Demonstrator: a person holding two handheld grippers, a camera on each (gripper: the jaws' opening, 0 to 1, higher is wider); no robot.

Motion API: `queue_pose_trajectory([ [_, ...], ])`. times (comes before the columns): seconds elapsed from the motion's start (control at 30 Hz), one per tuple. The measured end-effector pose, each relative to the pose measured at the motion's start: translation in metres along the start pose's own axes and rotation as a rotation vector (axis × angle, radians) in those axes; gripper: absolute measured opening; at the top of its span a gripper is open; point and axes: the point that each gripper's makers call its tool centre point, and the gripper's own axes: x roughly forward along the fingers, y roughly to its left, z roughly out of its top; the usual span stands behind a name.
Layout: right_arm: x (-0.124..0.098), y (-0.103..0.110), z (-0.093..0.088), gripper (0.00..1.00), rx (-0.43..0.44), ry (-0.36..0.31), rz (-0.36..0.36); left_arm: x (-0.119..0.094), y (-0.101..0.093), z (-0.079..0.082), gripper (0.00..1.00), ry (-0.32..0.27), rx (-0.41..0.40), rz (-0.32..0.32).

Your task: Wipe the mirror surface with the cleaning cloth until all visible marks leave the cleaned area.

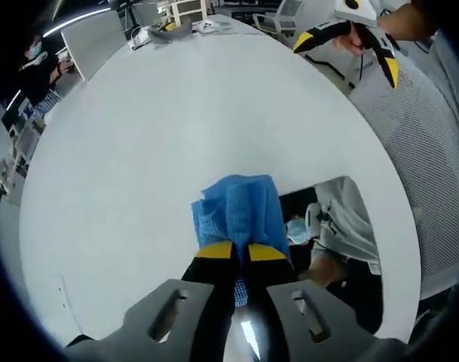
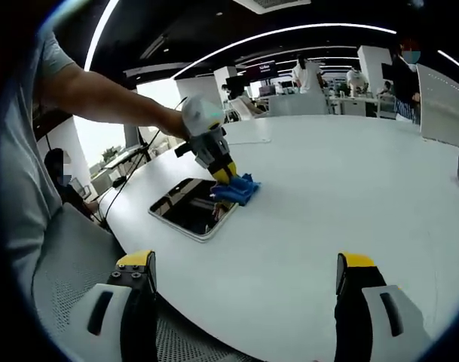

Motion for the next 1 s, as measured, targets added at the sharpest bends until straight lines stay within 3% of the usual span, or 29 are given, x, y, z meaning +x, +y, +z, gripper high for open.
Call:
queue_pose_trajectory([
  [0.57, -0.003, -0.002, 0.002, 0.98, -0.007, -0.001, -0.011, -0.013, 0.000, -0.026, 0.02, 0.025, -0.019, 0.016],
  [1.0, 0.000, 0.004, 0.004, 0.97, -0.002, -0.003, -0.008, -0.013, -0.001, -0.026, 0.02, 0.035, -0.027, 0.030],
])
